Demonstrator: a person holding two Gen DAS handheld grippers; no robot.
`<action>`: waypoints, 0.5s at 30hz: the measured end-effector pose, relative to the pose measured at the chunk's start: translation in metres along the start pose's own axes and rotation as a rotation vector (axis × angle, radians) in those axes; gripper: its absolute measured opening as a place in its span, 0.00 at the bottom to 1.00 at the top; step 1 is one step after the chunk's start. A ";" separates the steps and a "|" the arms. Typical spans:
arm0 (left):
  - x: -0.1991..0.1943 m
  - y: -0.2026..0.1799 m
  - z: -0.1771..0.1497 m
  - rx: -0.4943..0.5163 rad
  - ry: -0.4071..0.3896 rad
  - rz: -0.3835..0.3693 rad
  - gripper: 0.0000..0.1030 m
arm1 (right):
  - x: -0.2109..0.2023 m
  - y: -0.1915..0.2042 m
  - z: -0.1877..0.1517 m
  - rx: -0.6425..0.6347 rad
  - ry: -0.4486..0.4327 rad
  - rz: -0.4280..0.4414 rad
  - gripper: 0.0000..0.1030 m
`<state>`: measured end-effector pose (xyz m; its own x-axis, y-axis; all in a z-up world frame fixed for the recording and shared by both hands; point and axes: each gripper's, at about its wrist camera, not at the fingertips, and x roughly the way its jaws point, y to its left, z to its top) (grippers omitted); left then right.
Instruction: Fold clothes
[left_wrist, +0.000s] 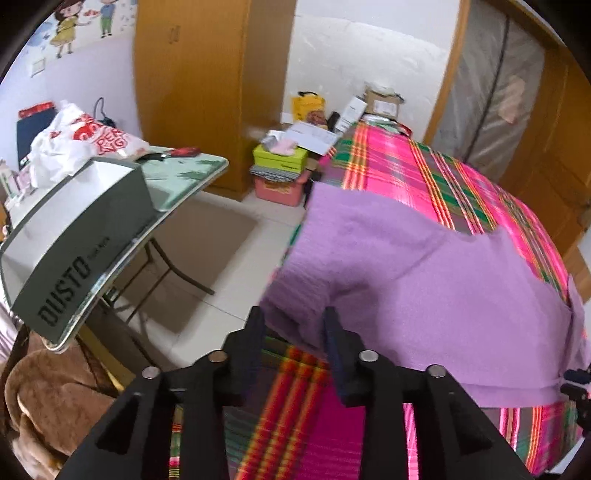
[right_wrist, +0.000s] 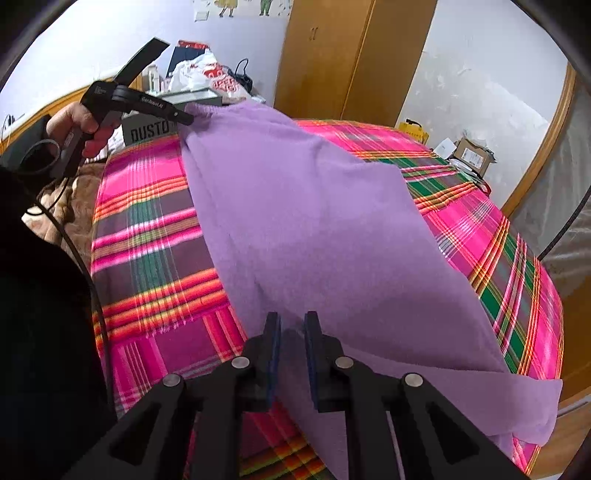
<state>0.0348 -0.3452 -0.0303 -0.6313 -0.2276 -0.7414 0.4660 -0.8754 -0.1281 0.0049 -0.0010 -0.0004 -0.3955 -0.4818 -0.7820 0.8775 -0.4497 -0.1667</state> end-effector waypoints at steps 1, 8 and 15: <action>-0.004 -0.002 0.002 0.004 -0.013 0.011 0.35 | -0.001 -0.001 0.001 0.007 -0.011 0.001 0.13; -0.033 -0.013 0.017 0.006 -0.143 0.070 0.35 | -0.004 -0.006 0.010 0.067 -0.060 0.014 0.13; -0.025 -0.040 0.016 0.033 -0.119 -0.046 0.34 | -0.001 -0.009 0.012 0.116 -0.084 -0.010 0.13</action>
<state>0.0223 -0.3115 0.0041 -0.7213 -0.2339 -0.6519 0.4152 -0.8994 -0.1367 -0.0057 -0.0060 0.0093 -0.4300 -0.5357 -0.7268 0.8377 -0.5369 -0.0999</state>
